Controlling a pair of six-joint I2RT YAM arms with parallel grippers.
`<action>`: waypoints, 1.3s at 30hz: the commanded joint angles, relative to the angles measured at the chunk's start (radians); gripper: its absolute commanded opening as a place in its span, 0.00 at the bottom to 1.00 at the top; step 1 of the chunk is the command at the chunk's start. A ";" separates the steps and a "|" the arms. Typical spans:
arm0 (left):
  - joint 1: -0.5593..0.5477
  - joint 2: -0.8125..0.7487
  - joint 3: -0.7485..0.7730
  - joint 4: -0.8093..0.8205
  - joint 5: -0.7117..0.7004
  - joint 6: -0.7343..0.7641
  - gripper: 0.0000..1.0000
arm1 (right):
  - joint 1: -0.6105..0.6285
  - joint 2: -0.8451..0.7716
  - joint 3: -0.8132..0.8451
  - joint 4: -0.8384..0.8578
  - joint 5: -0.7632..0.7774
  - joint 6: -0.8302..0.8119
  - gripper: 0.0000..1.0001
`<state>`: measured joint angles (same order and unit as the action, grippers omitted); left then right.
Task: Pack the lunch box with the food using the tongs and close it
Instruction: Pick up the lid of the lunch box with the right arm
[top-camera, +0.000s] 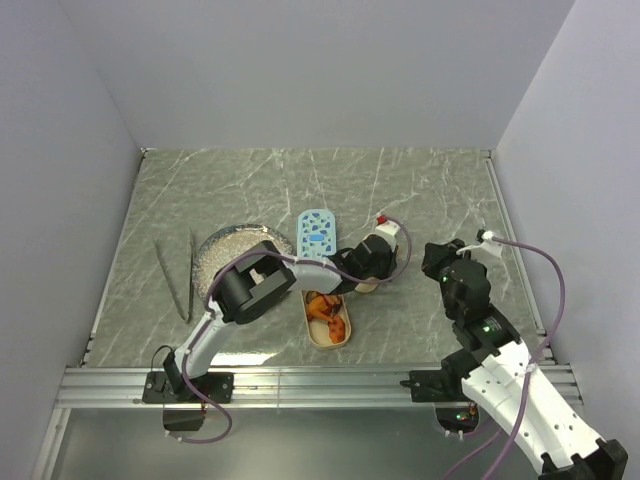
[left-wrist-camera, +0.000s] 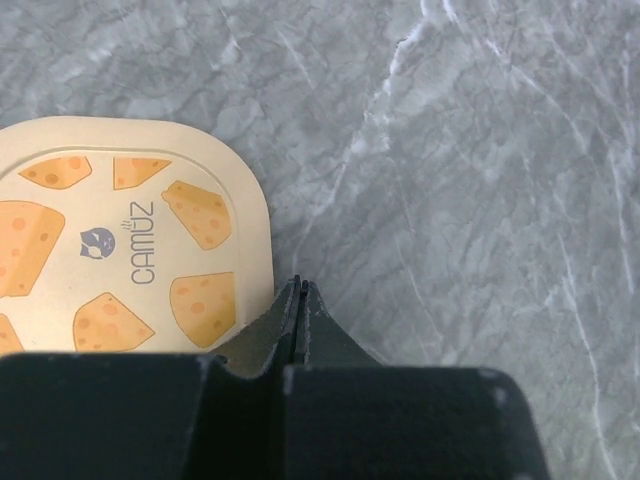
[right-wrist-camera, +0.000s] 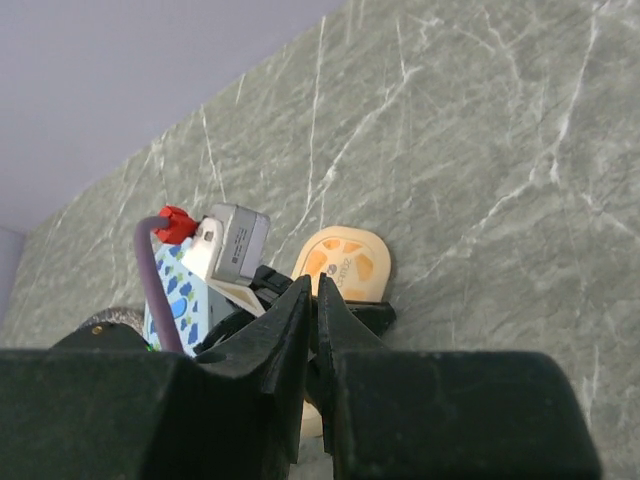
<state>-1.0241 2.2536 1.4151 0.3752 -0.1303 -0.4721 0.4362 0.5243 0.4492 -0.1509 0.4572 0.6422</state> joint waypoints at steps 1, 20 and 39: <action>0.006 -0.133 -0.037 -0.029 -0.048 0.061 0.00 | 0.004 0.035 -0.023 0.093 -0.028 0.017 0.15; 0.073 -0.148 0.037 -0.179 -0.224 0.153 0.86 | -0.001 0.425 -0.044 0.280 -0.230 0.076 0.60; 0.108 -0.051 0.101 -0.430 -0.149 0.052 0.85 | -0.014 0.355 -0.078 0.261 -0.226 0.080 0.67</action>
<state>-0.9222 2.1773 1.4948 0.0223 -0.3374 -0.3798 0.4274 0.8749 0.3809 0.0849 0.2195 0.7166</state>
